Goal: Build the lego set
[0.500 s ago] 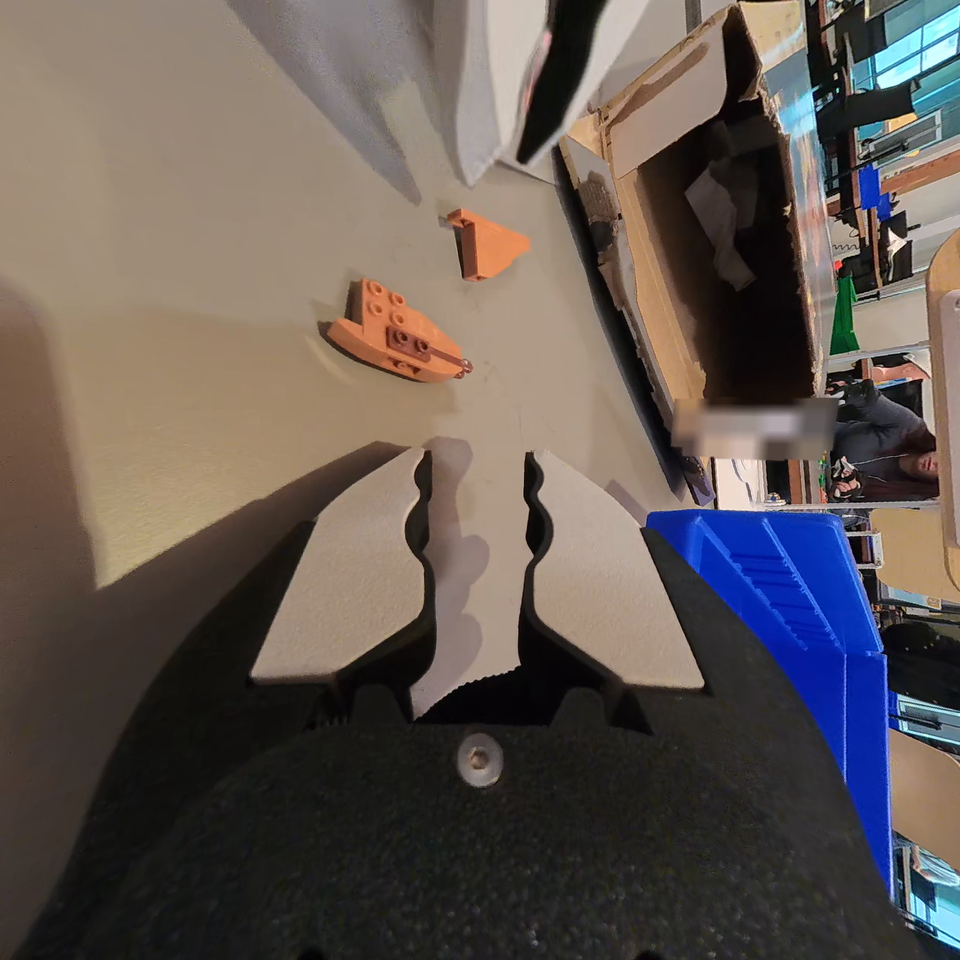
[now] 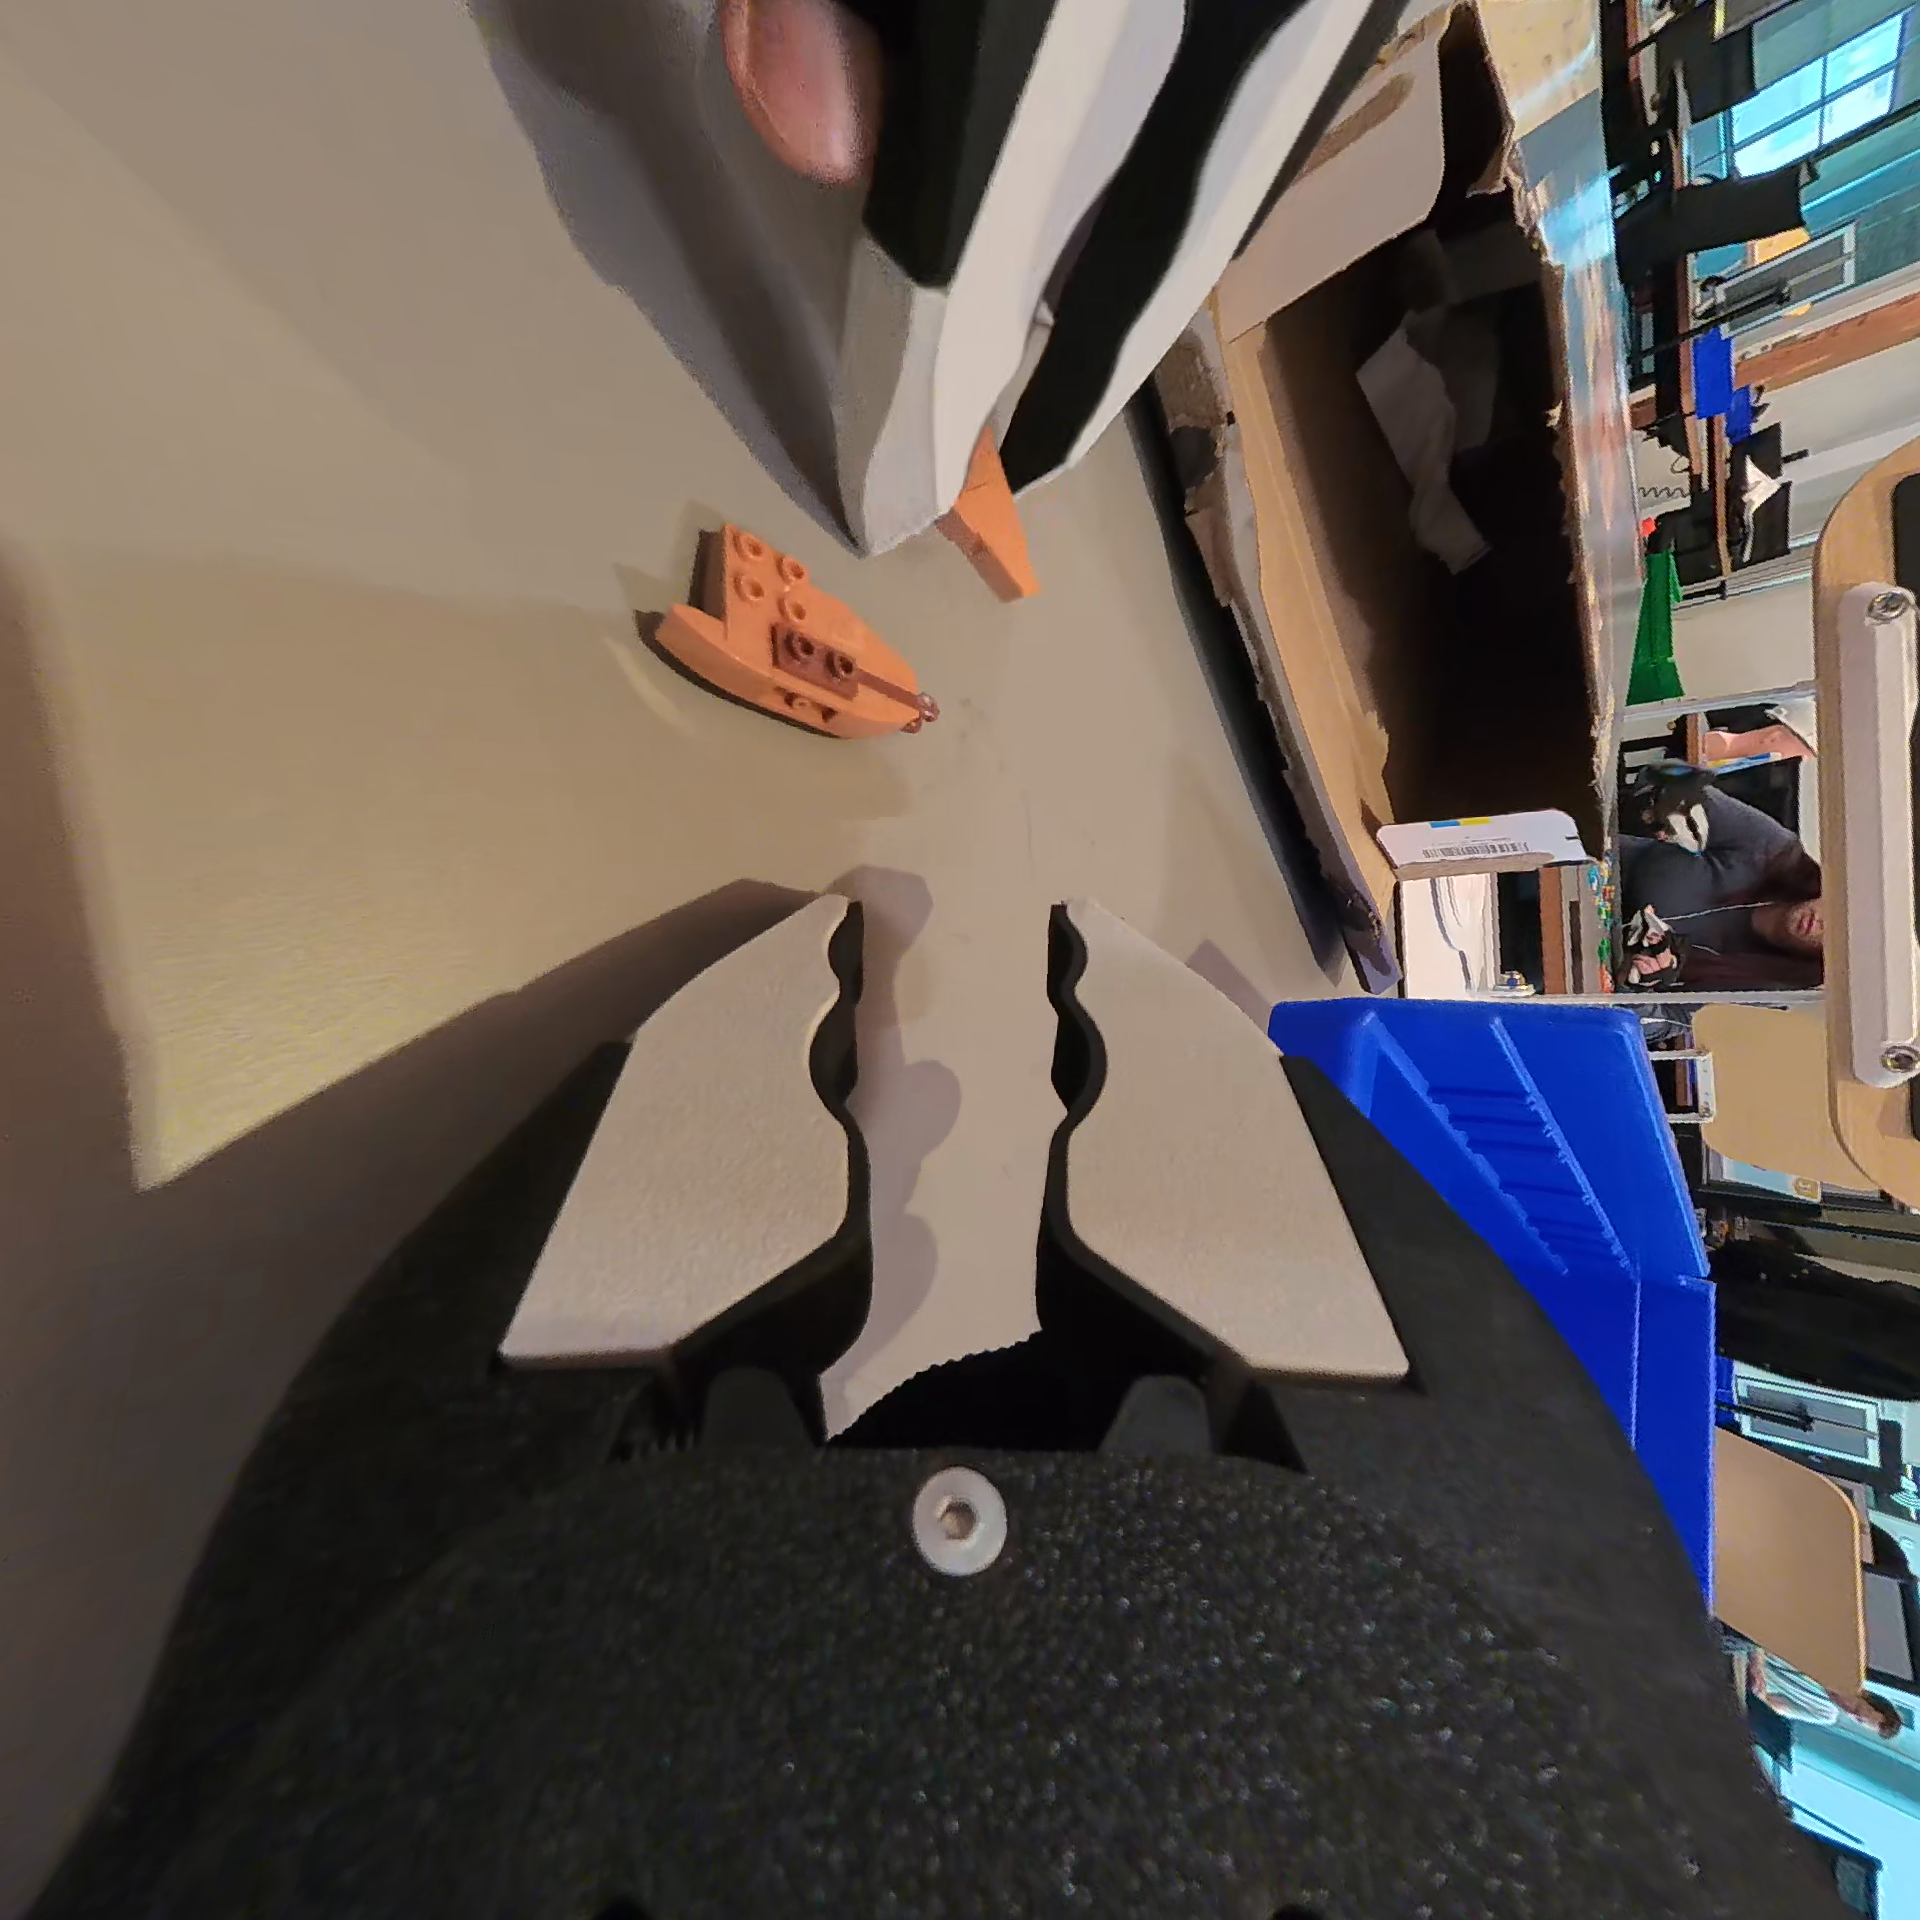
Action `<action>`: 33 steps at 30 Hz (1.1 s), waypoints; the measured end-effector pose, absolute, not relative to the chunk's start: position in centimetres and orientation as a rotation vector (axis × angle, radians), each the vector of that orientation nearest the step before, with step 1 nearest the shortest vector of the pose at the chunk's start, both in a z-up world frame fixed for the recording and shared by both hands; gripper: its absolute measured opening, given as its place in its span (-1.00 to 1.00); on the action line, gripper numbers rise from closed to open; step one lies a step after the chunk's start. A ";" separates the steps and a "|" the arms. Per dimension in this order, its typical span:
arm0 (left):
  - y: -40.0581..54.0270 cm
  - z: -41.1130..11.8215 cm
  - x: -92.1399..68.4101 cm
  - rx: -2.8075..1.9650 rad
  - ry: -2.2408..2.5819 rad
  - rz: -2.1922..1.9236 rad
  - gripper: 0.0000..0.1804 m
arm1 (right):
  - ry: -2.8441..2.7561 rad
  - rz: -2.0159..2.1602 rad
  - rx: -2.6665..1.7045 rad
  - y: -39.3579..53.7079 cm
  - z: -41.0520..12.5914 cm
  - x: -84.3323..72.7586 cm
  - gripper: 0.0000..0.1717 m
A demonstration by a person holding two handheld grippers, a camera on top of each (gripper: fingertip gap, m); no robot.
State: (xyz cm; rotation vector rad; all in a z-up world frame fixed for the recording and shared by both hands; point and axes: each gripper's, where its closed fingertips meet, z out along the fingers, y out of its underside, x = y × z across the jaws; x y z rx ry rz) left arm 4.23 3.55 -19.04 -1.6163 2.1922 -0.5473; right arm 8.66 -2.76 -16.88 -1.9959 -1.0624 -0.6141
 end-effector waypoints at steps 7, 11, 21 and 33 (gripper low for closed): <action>3.6 -18.4 3.5 -1.500 2.268 -0.495 -0.59 | -1.065 -0.611 -2.003 -2.8 -16.9 8.7 -0.61; 4.2 -18.8 3.8 -1.496 2.290 -0.379 -0.66 | -1.080 -0.603 -2.014 -2.9 -17.3 8.6 -0.61; 2.7 -17.0 4.1 -1.453 2.177 -0.762 -0.79 | -0.944 -0.424 -1.970 -2.6 -15.7 7.8 -0.60; -4.1 0.9 -0.1 -0.466 1.282 -1.997 -0.79 | -0.492 0.300 -1.456 -3.4 -3.8 1.8 -0.52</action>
